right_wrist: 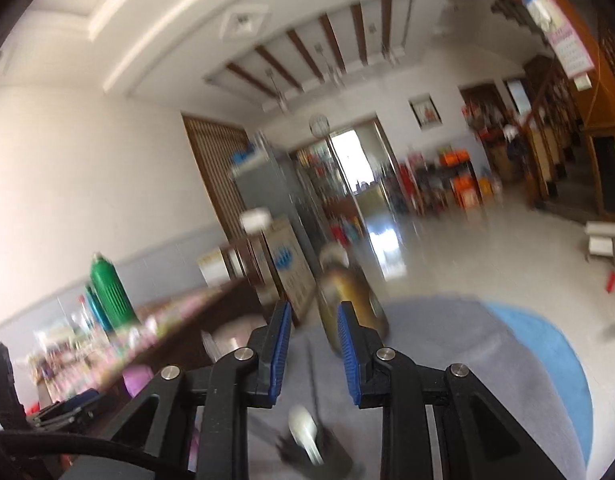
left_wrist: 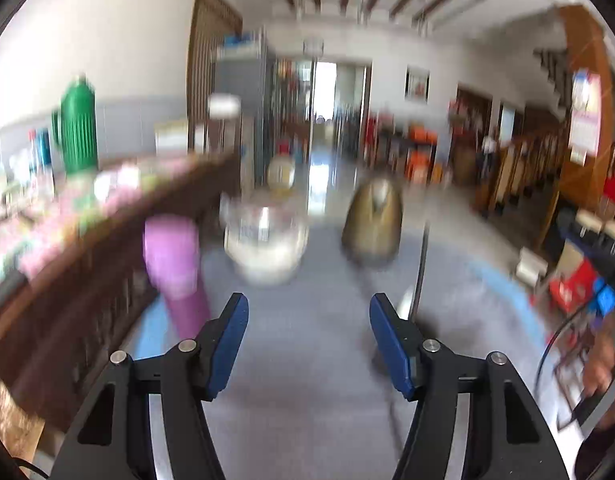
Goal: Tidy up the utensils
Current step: 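Drop the chopstick into the grey cup and open the left tool, then move both open tools back toward the remaining chopsticks on the cloth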
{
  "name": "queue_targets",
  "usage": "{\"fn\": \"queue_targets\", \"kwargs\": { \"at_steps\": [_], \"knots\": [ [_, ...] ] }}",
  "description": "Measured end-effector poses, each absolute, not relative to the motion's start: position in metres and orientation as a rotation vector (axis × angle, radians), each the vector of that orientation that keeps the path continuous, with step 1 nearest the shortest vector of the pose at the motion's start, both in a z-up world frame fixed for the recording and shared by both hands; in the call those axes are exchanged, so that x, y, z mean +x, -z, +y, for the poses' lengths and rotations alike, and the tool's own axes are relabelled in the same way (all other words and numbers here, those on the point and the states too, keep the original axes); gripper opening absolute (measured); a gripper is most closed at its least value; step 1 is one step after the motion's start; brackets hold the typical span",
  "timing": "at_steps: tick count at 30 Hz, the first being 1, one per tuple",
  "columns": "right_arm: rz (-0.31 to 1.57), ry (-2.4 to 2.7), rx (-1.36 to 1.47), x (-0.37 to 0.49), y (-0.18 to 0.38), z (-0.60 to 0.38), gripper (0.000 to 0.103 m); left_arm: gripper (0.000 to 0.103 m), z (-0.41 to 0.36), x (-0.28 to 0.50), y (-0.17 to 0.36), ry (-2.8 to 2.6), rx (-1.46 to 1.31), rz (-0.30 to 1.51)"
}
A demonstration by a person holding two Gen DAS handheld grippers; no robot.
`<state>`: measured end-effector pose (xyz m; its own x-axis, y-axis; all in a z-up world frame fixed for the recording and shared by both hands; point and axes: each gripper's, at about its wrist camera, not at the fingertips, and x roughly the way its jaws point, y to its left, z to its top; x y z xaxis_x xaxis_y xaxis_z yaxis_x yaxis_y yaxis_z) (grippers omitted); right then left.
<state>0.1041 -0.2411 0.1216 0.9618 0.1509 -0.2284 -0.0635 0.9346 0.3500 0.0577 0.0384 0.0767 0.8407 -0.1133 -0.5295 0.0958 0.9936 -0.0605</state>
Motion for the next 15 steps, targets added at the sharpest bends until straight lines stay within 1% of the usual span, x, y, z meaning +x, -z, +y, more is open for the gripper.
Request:
{"fn": "queue_targets", "kwargs": {
  "at_steps": [2,5,8,10,15],
  "knots": [
    [0.344,-0.110,0.353,0.097,-0.093,-0.251,0.027,0.064,0.043,0.045,-0.032,0.092,-0.024,0.680],
    [0.454,-0.111,0.351,0.086,-0.053,-0.265,0.027,0.064,0.049,0.029,0.014,0.084,-0.042,0.822],
    [0.555,-0.114,0.355,0.081,-0.024,-0.273,0.027,0.064,0.047,0.016,0.044,0.076,-0.050,0.910],
    [0.601,-0.122,0.364,0.074,-0.008,-0.278,0.027,0.064,0.045,0.013,0.048,0.072,-0.056,0.920],
    [0.675,-0.134,0.371,0.061,0.021,-0.268,0.027,0.064,0.032,0.009,0.036,0.076,-0.038,0.872]
  ]
}}
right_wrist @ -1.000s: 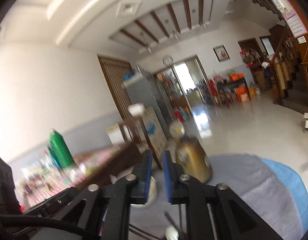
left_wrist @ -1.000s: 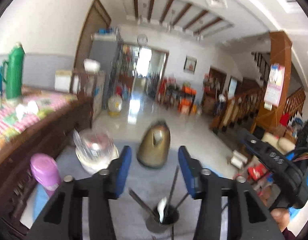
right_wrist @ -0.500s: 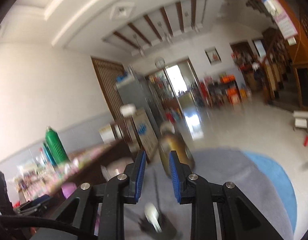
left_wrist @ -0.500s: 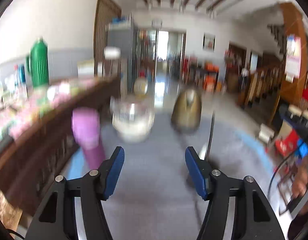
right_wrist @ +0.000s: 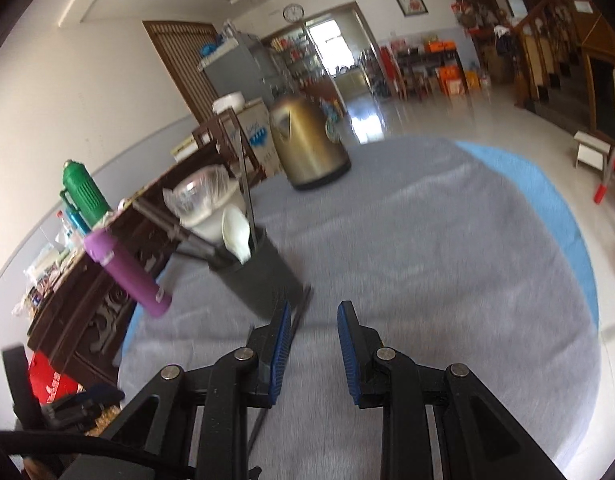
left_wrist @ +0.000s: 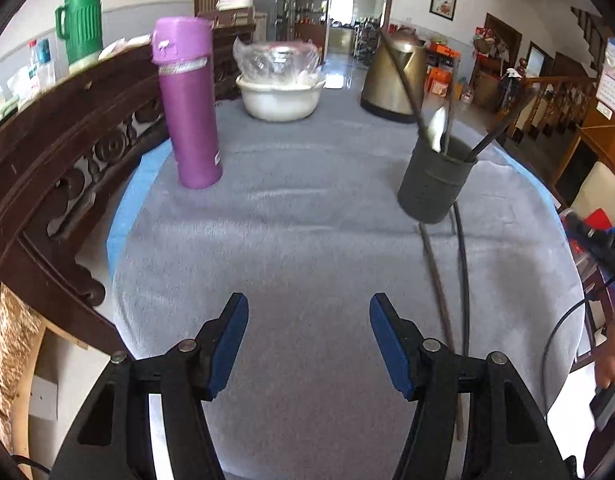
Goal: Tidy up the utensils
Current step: 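Move both open tools back toward the remaining chopsticks on the cloth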
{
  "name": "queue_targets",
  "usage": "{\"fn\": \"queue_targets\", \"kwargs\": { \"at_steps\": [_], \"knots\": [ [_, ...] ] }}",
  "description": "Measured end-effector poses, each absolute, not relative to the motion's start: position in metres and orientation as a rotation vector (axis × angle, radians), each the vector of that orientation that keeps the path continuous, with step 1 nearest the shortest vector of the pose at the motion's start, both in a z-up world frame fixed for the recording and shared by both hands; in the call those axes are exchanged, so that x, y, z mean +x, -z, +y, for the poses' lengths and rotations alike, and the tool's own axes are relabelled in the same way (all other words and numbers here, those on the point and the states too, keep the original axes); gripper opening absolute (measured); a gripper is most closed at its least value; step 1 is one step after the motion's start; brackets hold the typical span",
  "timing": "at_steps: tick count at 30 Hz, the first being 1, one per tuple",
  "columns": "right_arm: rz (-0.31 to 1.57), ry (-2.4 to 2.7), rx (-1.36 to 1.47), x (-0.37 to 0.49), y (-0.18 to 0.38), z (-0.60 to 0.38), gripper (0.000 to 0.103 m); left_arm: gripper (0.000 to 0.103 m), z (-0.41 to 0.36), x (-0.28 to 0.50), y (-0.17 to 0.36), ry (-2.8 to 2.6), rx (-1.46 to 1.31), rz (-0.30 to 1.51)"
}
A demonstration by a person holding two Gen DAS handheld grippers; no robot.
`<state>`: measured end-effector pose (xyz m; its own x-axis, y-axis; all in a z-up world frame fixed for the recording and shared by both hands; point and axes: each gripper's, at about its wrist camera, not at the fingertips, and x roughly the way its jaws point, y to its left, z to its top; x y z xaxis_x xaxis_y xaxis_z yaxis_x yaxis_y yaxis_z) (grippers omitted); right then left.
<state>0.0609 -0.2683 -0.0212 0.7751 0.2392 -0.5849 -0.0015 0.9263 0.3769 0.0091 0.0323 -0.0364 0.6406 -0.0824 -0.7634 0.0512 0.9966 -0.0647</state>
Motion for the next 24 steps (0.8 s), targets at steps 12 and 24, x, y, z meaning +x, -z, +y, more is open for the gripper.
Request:
{"fn": "queue_targets", "kwargs": {
  "at_steps": [12,24],
  "knots": [
    [0.712,-0.201,0.353,0.056,0.042,-0.235,0.027,0.066,0.015,0.015,0.044,0.044,0.071,0.865],
    [0.752,-0.215,0.345,0.058,0.051,-0.226,0.027,0.067,0.018,0.020,0.048,0.001,0.081,0.885]
  ]
}}
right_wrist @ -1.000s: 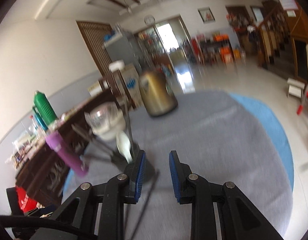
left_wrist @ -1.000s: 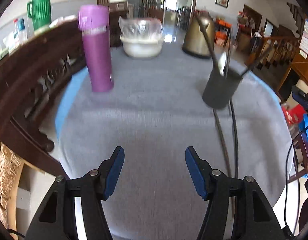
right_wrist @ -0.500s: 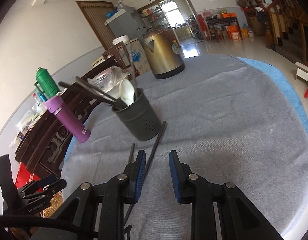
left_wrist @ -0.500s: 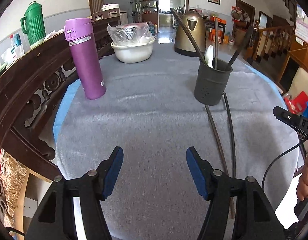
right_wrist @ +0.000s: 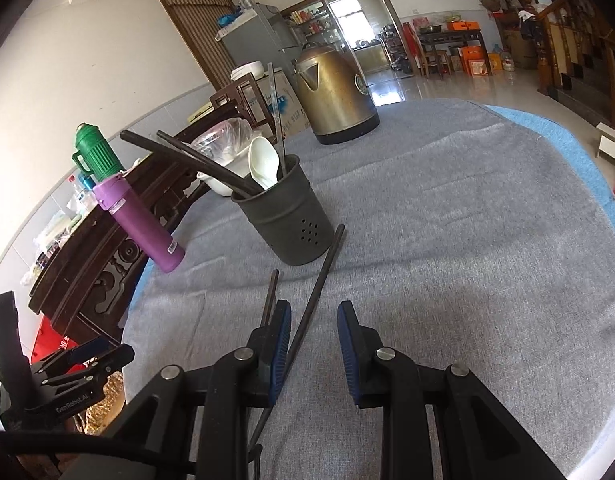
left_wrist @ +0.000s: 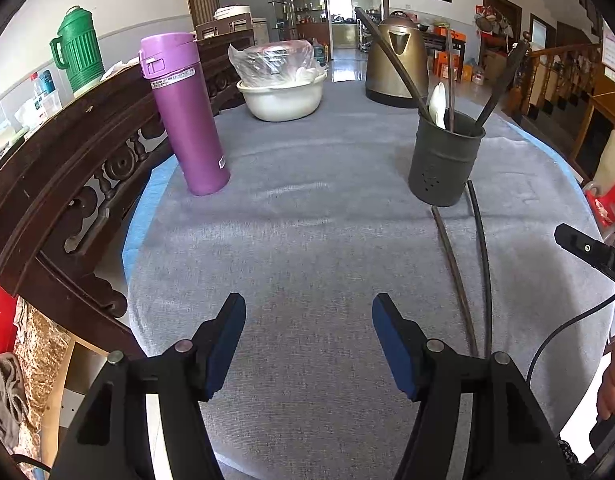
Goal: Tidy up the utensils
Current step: 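Move both open tools back toward the remaining chopsticks on the cloth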
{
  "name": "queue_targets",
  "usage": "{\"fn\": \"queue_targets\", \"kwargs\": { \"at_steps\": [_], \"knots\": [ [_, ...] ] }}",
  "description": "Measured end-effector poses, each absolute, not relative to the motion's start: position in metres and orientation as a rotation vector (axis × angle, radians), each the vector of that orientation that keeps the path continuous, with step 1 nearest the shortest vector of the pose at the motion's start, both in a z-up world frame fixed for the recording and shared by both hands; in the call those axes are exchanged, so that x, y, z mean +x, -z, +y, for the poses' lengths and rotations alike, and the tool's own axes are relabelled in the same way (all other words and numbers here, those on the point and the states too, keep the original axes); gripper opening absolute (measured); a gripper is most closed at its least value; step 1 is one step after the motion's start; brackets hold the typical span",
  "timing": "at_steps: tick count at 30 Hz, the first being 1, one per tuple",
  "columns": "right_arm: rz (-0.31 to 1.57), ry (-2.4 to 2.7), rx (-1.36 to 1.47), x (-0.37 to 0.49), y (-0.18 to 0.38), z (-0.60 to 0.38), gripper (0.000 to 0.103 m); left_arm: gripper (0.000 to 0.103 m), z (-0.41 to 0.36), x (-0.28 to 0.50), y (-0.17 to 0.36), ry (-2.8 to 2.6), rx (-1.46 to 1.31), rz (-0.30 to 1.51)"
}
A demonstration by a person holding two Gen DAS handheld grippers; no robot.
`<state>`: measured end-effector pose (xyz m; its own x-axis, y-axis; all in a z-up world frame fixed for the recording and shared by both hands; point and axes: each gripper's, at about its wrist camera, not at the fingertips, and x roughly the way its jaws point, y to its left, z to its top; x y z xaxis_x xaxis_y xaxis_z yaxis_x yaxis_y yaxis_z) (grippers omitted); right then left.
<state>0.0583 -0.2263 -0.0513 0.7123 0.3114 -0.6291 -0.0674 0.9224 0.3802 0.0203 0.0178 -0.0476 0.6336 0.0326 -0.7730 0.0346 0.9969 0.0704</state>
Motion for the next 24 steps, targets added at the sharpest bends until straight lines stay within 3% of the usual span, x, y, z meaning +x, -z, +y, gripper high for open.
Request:
{"fn": "queue_targets", "kwargs": {
  "at_steps": [24],
  "knots": [
    [0.815,-0.217,0.357,0.064,0.064,-0.219,0.027,0.067,0.019,0.027,0.063,0.022,0.066,0.932]
  ]
}}
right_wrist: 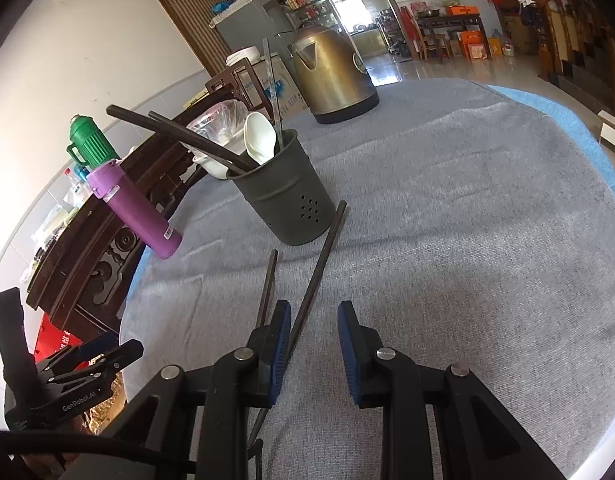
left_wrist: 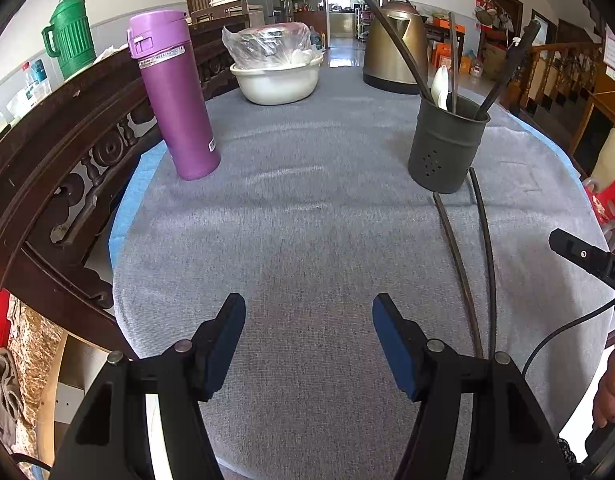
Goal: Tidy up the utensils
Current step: 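Move both open tools back toward the remaining chopsticks on the cloth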
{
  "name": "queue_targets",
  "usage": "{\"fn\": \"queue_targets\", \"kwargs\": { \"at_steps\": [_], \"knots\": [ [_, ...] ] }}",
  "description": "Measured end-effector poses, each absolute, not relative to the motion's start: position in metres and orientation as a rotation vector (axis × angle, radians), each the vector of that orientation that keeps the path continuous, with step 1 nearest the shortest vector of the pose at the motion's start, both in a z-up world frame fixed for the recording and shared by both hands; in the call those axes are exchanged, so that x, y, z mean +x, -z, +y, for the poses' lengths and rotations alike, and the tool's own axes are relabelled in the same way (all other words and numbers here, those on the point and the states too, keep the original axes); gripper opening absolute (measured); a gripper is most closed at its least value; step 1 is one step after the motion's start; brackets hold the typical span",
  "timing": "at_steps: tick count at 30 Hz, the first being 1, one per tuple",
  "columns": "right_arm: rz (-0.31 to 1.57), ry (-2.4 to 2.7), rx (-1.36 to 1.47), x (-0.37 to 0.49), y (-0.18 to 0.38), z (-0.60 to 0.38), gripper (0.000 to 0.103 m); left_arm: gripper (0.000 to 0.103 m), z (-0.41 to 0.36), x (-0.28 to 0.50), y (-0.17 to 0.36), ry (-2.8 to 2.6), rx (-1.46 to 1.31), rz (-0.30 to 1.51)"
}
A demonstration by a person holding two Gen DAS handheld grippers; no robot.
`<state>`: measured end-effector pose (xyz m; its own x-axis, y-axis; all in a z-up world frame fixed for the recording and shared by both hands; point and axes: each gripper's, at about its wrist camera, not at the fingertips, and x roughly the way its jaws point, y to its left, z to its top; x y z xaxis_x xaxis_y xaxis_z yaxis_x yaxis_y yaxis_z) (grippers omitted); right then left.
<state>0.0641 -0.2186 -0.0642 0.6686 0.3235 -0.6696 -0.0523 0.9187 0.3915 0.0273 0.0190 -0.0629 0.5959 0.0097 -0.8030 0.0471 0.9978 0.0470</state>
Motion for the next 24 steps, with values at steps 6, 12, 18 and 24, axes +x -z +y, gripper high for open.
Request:
{"fn": "queue_targets", "kwargs": {
  "at_steps": [6,12,18,24],
  "knots": [
    [0.829,-0.224,0.353,0.065,0.068,-0.214,0.027,0.067,0.022,0.030,0.067,0.024,0.055,0.945],
    [0.821,-0.216,0.346,0.069,0.065,-0.213,0.027,0.067,0.023,0.035,0.068,0.032,0.048,0.947],
    [0.810,-0.206,0.368,0.078,0.059,-0.216,0.027,0.067,0.019,0.055,0.059,0.080,0.002,0.929],
    [0.815,-0.201,0.358,0.083,0.059,-0.214,0.027,0.067,-0.004,0.079,0.056,0.165,0.004,0.909]
  ]
}}
